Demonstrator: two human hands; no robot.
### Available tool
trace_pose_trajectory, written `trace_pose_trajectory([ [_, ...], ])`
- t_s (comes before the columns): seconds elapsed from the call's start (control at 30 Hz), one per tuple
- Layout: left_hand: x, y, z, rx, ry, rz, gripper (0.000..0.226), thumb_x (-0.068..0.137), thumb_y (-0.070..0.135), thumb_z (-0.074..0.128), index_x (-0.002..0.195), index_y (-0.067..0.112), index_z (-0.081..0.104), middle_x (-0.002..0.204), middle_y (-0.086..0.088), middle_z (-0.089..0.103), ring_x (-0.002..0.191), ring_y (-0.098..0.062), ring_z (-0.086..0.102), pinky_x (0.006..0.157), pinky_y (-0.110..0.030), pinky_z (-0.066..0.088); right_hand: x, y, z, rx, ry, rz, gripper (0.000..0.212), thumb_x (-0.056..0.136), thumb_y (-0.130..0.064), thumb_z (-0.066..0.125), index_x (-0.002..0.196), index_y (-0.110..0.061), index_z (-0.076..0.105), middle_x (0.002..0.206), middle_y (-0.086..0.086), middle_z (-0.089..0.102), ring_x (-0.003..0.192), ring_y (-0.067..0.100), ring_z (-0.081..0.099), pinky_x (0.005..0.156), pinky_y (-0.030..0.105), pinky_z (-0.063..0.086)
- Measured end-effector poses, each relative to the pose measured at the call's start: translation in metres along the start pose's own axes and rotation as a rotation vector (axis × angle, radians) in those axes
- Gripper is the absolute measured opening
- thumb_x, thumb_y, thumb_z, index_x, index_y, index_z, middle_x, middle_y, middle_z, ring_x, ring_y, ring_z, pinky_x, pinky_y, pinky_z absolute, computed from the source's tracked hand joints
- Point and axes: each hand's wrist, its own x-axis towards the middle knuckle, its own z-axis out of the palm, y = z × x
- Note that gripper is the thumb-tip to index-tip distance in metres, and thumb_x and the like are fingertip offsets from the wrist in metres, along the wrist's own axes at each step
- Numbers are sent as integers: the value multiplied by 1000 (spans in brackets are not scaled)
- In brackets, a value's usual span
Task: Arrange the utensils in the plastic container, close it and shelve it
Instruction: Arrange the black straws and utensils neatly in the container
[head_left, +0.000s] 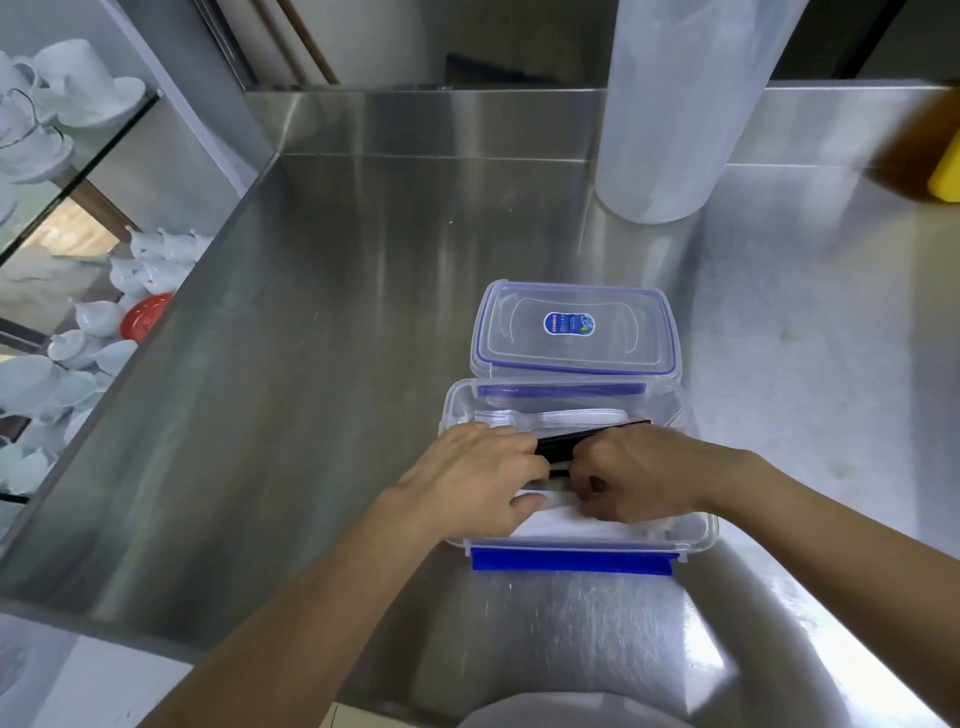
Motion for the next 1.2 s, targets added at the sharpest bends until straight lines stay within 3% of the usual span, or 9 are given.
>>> trace_pose_trajectory([
  [0.13, -2, 7, -2, -67, 42, -10, 31, 94, 40, 42, 98, 19, 64, 92, 3, 61, 86, -17, 56, 67, -31, 41, -4, 1, -1, -63, 32, 17, 14, 86, -22, 48, 80, -17, 60, 86, 3, 65, 72, 20, 50, 58, 27, 36],
  [0.3, 2, 15, -1, -51, -84, -103, 37, 95, 45, 38, 95, 17, 63, 91, 1, 59, 85, -20, 56, 68, -32, 41, -7, 1, 0, -117, -36, 89, 19, 86, -13, 46, 91, -14, 63, 85, 5, 65, 69, 20, 50, 53, 21, 34],
  [0.47, 4, 14, 1, -30, -198, -199, 35, 94, 43, 40, 104, 16, 60, 104, -1, 56, 95, -22, 55, 70, -32, 38, -9, 3, -1, -92, -110, 140, 12, 81, -6, 48, 74, -15, 51, 81, 6, 57, 69, 22, 48, 47, 22, 28],
  [0.6, 5, 14, -2, -39, -259, -209, 27, 95, 36, 41, 104, 16, 57, 104, -2, 58, 90, -19, 54, 66, -30, 36, -9, 2, -2, -54, -172, 153, 31, 80, -4, 50, 58, -22, 35, 78, 3, 53, 70, 22, 49, 45, 20, 27],
  [0.77, 6, 15, -6, -59, -299, -207, 20, 95, 29, 41, 103, 15, 54, 103, -3, 57, 82, -17, 47, 65, -30, 35, -9, 1, -3, -8, -233, 154, 15, 81, 0, 47, 76, -14, 50, 81, 6, 55, 70, 21, 49, 50, 22, 33],
  [0.9, 7, 14, -5, -55, -294, -203, 23, 94, 30, 42, 104, 15, 55, 105, -2, 56, 90, -20, 52, 67, -30, 36, -8, 2, -1, 12, -221, 163, 33, 85, 0, 49, 62, -22, 39, 69, -3, 47, 61, 13, 44, 48, 15, 30],
  [1.0, 7, 12, -4, -94, -318, -209, 21, 94, 30, 43, 104, 15, 54, 104, -2, 55, 85, -17, 49, 65, -30, 36, -6, 1, 2, 7, -171, 125, 15, 87, -2, 49, 86, -15, 56, 90, 4, 61, 75, 17, 54, 61, 20, 44],
  [1.07, 7, 11, -4, -113, -335, -209, 20, 94, 29, 44, 105, 16, 53, 104, -2, 55, 87, -19, 51, 66, -32, 39, -7, 0, 2, 16, -153, 123, 17, 86, -3, 50, 98, -12, 58, 100, 7, 64, 85, 21, 59, 75, 29, 52],
  [1.2, 6, 10, -7, -112, -294, -187, 17, 94, 24, 42, 104, 18, 53, 103, -1, 58, 88, -22, 55, 70, -35, 45, -8, 1, -1, -2, -31, 114, 11, 88, -12, 49, 96, -15, 57, 102, 5, 63, 80, 20, 55, 69, 29, 47],
])
